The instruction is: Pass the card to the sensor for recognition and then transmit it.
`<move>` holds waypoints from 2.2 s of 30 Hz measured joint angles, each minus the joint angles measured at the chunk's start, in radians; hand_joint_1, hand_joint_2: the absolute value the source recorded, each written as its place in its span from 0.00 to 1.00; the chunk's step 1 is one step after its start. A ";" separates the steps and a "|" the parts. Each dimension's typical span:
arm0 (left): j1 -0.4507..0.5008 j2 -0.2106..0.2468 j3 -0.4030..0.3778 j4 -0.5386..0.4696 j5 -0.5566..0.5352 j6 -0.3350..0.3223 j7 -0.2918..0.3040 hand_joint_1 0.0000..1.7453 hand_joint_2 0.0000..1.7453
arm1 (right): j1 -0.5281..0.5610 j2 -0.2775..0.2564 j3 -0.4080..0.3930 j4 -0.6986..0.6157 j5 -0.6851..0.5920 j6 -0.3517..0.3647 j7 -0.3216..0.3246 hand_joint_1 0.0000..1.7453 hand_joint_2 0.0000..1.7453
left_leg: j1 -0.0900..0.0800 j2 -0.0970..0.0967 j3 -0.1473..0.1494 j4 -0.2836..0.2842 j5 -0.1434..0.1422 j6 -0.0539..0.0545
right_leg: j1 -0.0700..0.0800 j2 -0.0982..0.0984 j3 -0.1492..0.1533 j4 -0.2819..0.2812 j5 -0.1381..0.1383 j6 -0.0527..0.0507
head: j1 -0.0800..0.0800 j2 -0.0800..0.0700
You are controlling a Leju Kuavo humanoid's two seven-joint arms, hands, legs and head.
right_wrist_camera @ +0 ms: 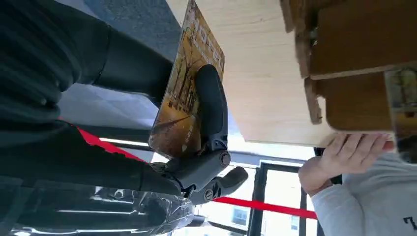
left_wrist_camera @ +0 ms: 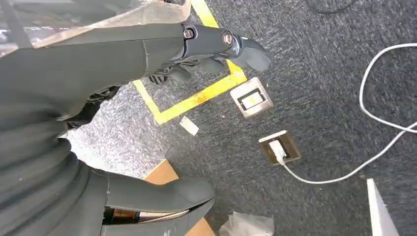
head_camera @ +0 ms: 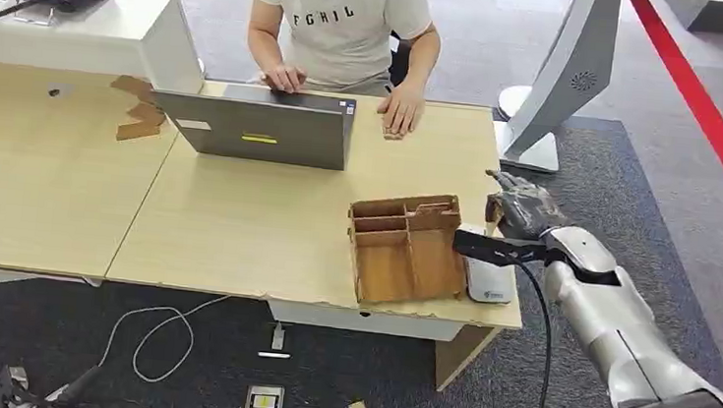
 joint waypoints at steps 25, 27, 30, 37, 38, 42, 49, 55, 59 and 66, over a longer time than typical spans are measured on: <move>0.038 0.044 0.002 0.009 0.032 -0.021 0.009 0.00 1.00 | 0.013 -0.003 0.015 0.028 -0.009 0.100 0.026 1.00 1.00 | 0.000 0.000 0.000 0.000 0.000 0.000 | 0.000 0.000 0.000 0.000 0.000 0.000 | 0.000 0.000; 0.042 0.047 0.002 0.010 0.032 -0.024 0.014 0.00 1.00 | 0.013 -0.008 0.014 0.039 -0.008 0.110 0.034 1.00 1.00 | 0.000 0.000 0.000 0.000 0.000 0.000 | 0.000 0.000 0.000 0.000 0.000 0.000 | 0.000 0.000; 0.049 0.053 0.002 0.011 0.032 -0.030 0.025 0.00 1.00 | 0.016 -0.015 0.014 0.055 -0.004 0.121 0.046 1.00 1.00 | 0.000 0.000 0.000 0.000 0.000 0.000 | 0.000 0.000 0.000 0.000 0.000 0.000 | 0.000 0.000; 0.053 0.063 0.002 0.013 0.032 -0.035 0.034 0.00 1.00 | 0.022 -0.030 0.013 0.083 -0.003 0.129 0.061 1.00 1.00 | 0.000 0.000 0.000 0.000 0.000 0.000 | 0.000 0.000 0.000 0.000 0.000 0.000 | 0.000 0.000; 0.053 0.063 0.002 0.014 0.032 -0.035 0.034 0.00 1.00 | 0.023 -0.032 0.013 0.085 -0.003 0.131 0.061 1.00 1.00 | 0.000 0.000 0.000 0.000 0.000 0.000 | 0.000 0.000 0.000 0.000 0.000 0.000 | 0.000 0.000; 0.054 0.066 0.002 0.014 0.032 -0.037 0.034 0.00 1.00 | 0.023 -0.034 0.013 0.093 -0.005 0.136 0.062 1.00 1.00 | 0.000 0.000 0.001 0.000 0.000 0.000 | 0.000 0.000 0.001 0.000 0.000 0.000 | 0.000 0.000; 0.057 0.069 0.002 0.014 0.032 -0.045 0.030 0.00 1.00 | 0.024 -0.032 0.012 0.101 -0.009 0.137 0.061 1.00 1.00 | 0.000 0.000 0.002 0.000 0.000 0.000 | 0.000 0.000 0.002 0.000 0.000 0.000 | 0.000 0.000; 0.056 0.070 0.002 0.014 0.032 -0.044 0.025 0.00 1.00 | 0.024 -0.030 0.010 0.103 -0.011 0.126 0.058 1.00 1.00 | 0.000 0.000 0.002 0.000 0.000 0.000 | 0.000 0.000 0.002 0.000 0.000 0.000 | 0.000 0.000; 0.043 0.068 0.002 0.014 0.031 -0.028 0.020 0.00 1.00 | 0.018 -0.015 0.000 0.103 -0.019 0.084 0.038 1.00 1.00 | 0.000 0.000 0.002 0.000 0.000 0.000 | 0.000 0.000 0.002 0.000 0.001 0.000 | 0.000 0.000; 0.023 0.060 0.002 0.014 0.023 -0.017 -0.002 0.00 1.00 | -0.019 0.010 -0.012 0.096 -0.017 0.034 0.010 1.00 1.00 | 0.000 0.000 0.000 0.000 0.001 -0.001 | 0.000 0.000 0.000 0.000 0.002 -0.001 | 0.000 0.000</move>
